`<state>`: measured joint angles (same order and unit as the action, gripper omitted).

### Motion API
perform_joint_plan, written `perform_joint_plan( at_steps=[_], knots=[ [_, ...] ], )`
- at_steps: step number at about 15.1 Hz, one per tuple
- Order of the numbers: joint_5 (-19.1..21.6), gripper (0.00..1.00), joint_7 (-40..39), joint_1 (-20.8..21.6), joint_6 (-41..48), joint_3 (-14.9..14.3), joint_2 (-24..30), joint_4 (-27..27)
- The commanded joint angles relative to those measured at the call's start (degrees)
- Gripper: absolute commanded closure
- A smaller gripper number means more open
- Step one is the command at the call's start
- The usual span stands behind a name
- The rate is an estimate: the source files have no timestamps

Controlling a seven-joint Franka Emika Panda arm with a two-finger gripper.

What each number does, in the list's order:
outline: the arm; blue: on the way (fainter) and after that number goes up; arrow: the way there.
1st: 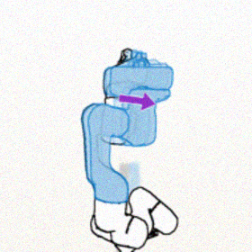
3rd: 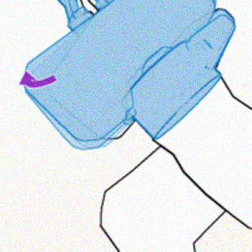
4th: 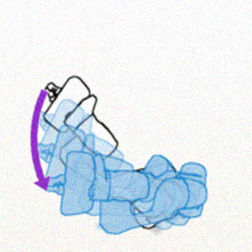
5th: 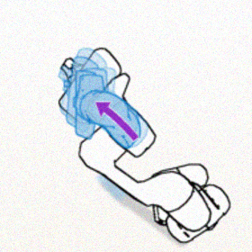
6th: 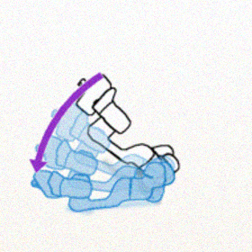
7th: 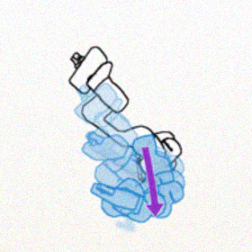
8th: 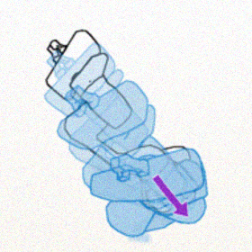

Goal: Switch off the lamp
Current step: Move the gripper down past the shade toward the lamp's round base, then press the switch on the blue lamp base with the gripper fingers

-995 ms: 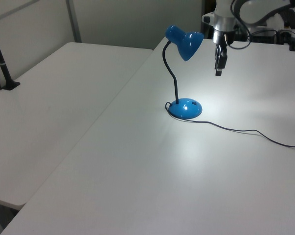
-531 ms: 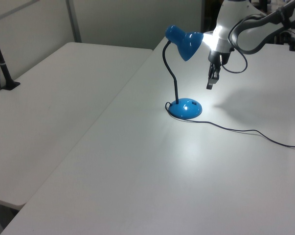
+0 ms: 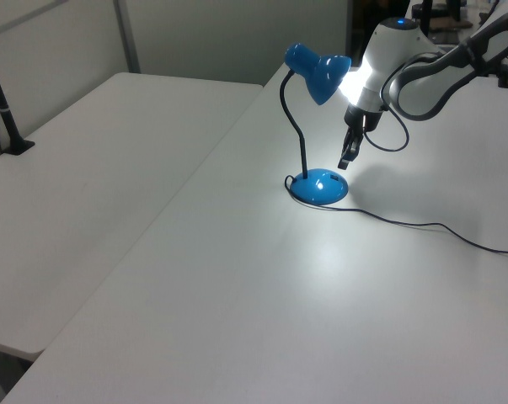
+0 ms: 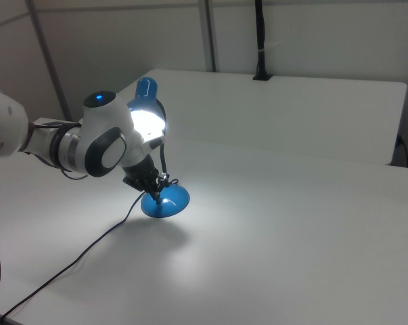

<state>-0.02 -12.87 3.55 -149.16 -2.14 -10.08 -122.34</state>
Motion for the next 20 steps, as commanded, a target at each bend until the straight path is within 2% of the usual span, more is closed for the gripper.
perform_joint_plan(
  at_steps=[1, 4, 13, 20],
  knots=[
    [1.16, 1.00, 1.09, 0.84, -1.75, -0.24, -1.16, 0.17],
    [1.16, 1.00, 1.88, 0.93, -4.38, -0.15, -2.66, 0.35],
    [0.98, 1.00, 1.71, 1.02, -4.39, 0.29, -4.16, 0.26],
    [0.46, 1.00, 1.18, 0.93, 5.62, 0.29, -2.58, 0.35]
  ],
)
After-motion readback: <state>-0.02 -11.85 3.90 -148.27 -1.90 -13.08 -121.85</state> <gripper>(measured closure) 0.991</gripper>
